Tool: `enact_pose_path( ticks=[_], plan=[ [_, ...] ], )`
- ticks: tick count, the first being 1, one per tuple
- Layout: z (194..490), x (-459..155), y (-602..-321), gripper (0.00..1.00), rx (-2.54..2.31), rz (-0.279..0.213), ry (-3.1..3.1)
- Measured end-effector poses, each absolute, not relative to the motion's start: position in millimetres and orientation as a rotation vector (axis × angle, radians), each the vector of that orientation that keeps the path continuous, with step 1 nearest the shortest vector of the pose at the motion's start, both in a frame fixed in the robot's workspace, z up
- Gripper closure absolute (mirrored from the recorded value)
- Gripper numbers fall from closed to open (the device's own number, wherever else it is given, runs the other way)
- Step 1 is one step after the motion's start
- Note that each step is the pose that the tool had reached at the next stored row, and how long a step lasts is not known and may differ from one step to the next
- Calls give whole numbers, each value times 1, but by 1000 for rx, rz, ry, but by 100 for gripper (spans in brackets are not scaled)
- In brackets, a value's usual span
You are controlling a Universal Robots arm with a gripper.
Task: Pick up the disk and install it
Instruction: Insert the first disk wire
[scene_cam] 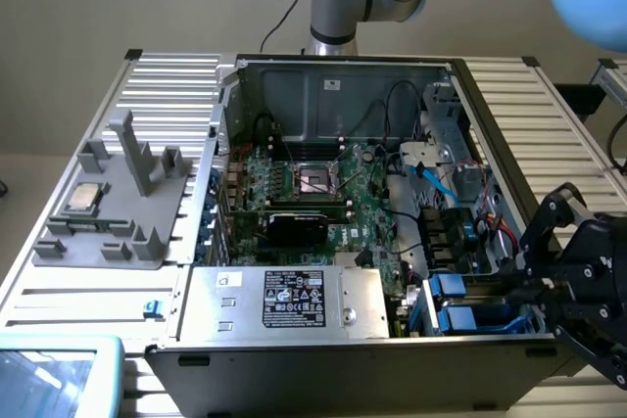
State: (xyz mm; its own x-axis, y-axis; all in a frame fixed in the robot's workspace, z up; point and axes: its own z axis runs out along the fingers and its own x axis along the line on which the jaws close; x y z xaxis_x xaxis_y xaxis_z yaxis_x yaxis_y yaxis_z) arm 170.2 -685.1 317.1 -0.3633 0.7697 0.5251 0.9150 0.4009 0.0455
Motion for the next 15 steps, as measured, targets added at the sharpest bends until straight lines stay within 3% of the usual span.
enact_pose_path(
  ticks=[15],
  plan=[
    [316, 170, -685, 75, -1416, -454, -2256]
  ],
)
